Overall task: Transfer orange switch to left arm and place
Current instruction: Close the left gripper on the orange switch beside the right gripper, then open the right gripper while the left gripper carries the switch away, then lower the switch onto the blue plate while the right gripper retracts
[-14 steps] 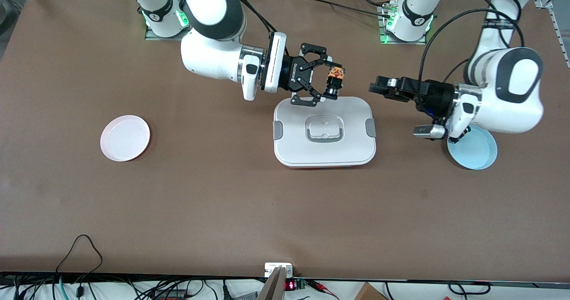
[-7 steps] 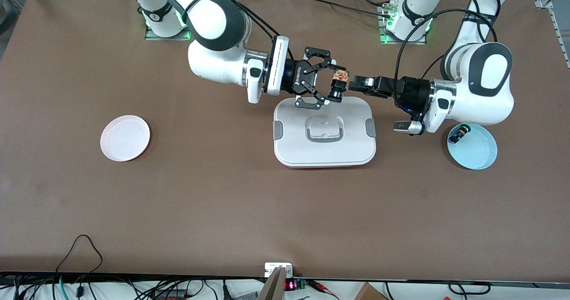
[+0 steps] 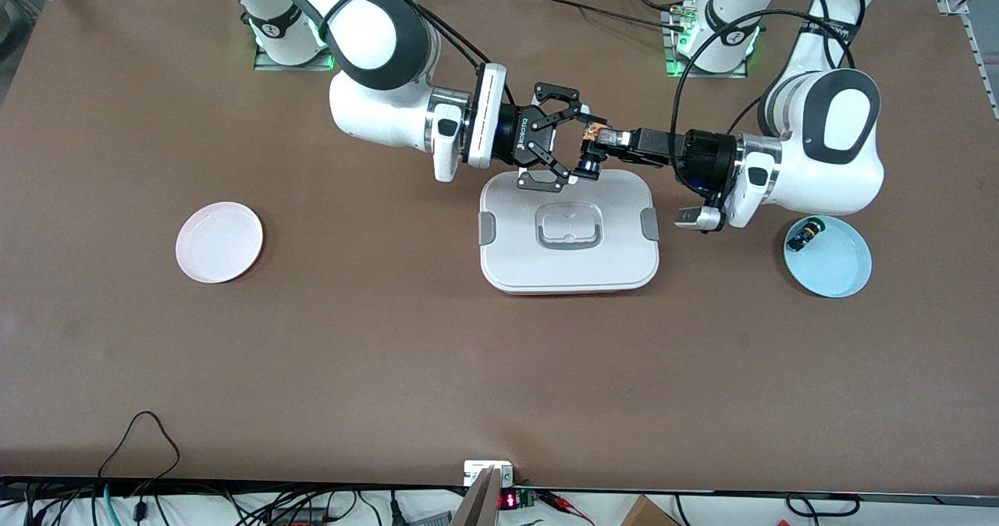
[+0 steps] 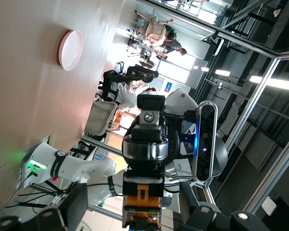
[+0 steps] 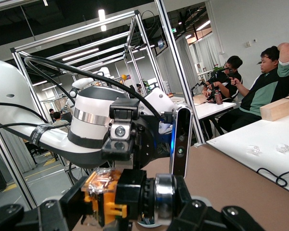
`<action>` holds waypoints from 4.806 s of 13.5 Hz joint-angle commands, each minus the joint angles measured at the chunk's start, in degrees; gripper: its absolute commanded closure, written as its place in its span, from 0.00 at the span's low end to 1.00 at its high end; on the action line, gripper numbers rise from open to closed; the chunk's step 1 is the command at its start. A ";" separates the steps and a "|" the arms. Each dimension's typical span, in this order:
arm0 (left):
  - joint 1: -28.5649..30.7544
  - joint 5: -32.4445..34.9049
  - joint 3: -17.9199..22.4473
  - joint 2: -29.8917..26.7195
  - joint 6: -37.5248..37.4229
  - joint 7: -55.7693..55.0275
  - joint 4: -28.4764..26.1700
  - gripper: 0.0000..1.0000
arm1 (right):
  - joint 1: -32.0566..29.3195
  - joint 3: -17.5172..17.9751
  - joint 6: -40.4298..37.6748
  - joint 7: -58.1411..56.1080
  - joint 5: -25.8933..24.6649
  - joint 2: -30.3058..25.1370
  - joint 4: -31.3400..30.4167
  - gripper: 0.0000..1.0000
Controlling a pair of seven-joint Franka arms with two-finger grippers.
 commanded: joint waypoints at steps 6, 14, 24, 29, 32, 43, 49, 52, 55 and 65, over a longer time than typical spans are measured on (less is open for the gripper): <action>0.02 -1.77 -0.01 -0.32 0.85 1.00 0.95 0.63 | 0.69 -0.28 0.15 -1.74 1.37 0.71 1.50 0.90; 0.37 -1.25 -0.01 -0.32 0.77 1.00 1.13 0.74 | 0.78 -0.36 0.33 -1.74 1.55 0.71 1.50 0.01; 1.69 7.69 0.61 -0.32 0.15 0.74 3.76 0.74 | -3.78 -0.54 -5.98 0.11 0.85 0.19 1.41 0.00; 2.84 26.75 0.61 -0.32 -0.38 4.33 5.26 0.74 | -8.79 -0.63 -14.50 0.98 -4.15 0.01 0.18 0.00; 4.42 35.19 0.70 0.47 -0.38 6.88 5.79 0.74 | -13.18 -0.63 -21.70 3.53 -10.12 0.01 -0.43 0.00; 8.37 76.67 0.70 3.54 0.33 26.30 12.38 0.74 | -33.38 -0.63 -56.06 8.20 -34.72 0.01 -0.52 0.00; 9.34 95.41 0.70 5.65 5.33 42.99 12.30 0.74 | -45.25 -0.63 -71.46 7.67 -48.44 0.01 0.00 0.00; 12.84 100.43 0.70 8.45 8.05 50.45 11.59 0.74 | -50.44 -0.63 -72.27 6.53 -53.36 -1.57 1.49 0.00; 16.54 102.46 0.70 11.71 13.50 61.18 11.50 0.74 | -51.34 -0.63 -72.62 7.40 -60.48 -1.57 5.09 0.00; 26.03 103.08 0.78 22.96 29.93 81.32 10.89 0.73 | -35.30 -15.96 -73.50 17.23 -76.49 -14.74 8.45 0.00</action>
